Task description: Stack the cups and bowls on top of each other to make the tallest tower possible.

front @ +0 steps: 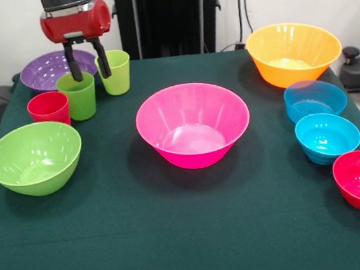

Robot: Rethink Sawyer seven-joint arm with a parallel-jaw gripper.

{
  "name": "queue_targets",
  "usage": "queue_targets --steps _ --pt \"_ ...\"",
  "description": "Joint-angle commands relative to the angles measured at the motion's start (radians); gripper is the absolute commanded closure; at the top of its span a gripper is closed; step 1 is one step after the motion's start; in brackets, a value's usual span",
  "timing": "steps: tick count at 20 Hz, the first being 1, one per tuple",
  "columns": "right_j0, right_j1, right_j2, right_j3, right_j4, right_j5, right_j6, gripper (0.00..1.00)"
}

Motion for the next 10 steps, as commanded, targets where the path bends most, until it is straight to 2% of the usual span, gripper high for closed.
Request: queue_targets --steps 1,10 --pt "0.006 0.022 -0.012 0.037 -0.079 0.115 -0.139 0.00" --pt "0.000 0.069 -0.028 0.016 -0.115 0.091 -0.142 0.00"
